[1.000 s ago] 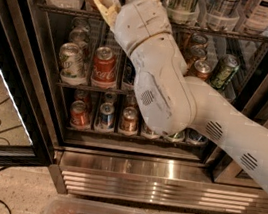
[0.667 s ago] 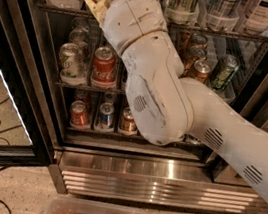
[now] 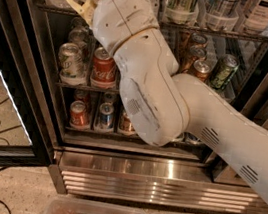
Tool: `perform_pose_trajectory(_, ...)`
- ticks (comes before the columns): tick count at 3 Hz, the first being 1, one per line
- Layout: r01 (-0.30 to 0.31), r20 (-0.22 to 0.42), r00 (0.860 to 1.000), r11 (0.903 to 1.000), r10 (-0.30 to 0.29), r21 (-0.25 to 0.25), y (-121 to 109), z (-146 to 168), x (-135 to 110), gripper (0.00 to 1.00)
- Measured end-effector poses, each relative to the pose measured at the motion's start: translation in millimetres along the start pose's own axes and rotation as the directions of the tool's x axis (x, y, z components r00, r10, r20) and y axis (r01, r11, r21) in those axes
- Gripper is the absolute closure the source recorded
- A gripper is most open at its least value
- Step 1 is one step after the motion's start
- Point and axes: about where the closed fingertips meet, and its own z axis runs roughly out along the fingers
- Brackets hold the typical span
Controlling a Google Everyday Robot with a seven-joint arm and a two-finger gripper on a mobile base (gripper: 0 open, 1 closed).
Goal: Pick water bottle from top shelf of fridge
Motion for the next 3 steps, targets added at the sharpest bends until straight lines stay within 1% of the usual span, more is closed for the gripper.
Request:
perform_pose_trajectory(1, -0.13, 0.049, 0.991, 0.9901, 0.127, 0.053, 3, 0, -5, 0.26)
perform_pose_trajectory(2, -0.334, 0.148, 0.937, 0.9363, 0.318, 0.107, -2, -6, -29, 0.24)
perform_pose_trajectory(3, -0.412, 0.194, 0.9, 0.9074, 0.39, 0.085, -4, -11, -50, 0.25)
